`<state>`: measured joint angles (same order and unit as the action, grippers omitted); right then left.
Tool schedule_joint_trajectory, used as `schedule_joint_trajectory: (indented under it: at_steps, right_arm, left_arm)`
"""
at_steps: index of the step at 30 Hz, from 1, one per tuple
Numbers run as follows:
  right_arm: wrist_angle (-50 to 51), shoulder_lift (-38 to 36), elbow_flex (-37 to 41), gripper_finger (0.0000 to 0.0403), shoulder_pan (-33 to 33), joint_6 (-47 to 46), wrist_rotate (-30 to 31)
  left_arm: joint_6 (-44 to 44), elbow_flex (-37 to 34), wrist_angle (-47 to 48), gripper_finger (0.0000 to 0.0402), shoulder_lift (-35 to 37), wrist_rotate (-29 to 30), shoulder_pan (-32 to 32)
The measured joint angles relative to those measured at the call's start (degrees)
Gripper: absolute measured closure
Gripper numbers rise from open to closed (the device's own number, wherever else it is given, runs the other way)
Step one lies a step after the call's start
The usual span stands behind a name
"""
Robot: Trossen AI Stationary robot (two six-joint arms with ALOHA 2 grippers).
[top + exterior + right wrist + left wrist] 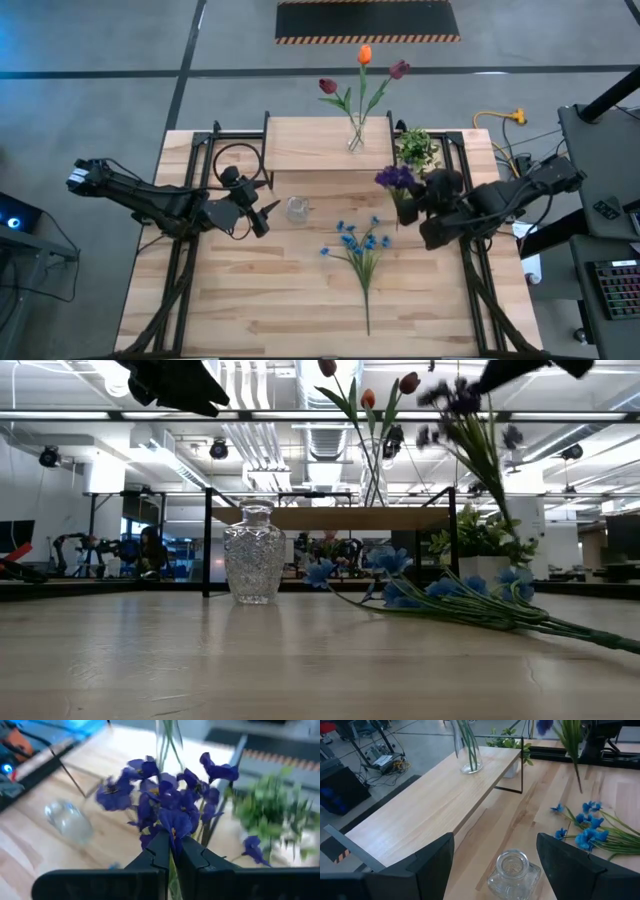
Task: Pick and place flowers into a vace then onto a shelf
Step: Put the purple flowers into the left transparent vase
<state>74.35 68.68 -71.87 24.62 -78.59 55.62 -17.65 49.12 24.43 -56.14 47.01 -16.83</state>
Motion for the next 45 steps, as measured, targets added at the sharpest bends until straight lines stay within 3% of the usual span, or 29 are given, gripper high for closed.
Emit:
schedule_joint_trajectory:
  at_steps: [12,19,28,38,45]
  right_arm:
    - [-12.04,0.07,-5.91,0.0394,-0.09,21.63,9.92]
    - [-20.26,0.09,-6.38,0.0394,-0.15,32.26,10.76]
    - [-38.92,0.23,-5.99,0.0394,-1.24,52.13,11.6]
    - [-61.76,3.01,-5.86,0.0394,-5.58,70.74,0.68]
    - [-75.53,7.7,-5.84,0.0394,-8.84,78.98,-8.72]
  left_arm:
    - [-2.02,0.0,0.19,0.0135,1.53,7.97,-0.01]
    - [-7.13,0.0,3.45,0.0135,4.61,13.3,-0.01]
    - [-7.61,0.0,4.6,0.0135,8.19,15.02,-0.01]
    - [-7.68,0.0,7.17,0.0135,10.51,15.02,-0.01]
    - [-12.52,0.0,15.14,0.0135,12.42,13.64,-0.03]
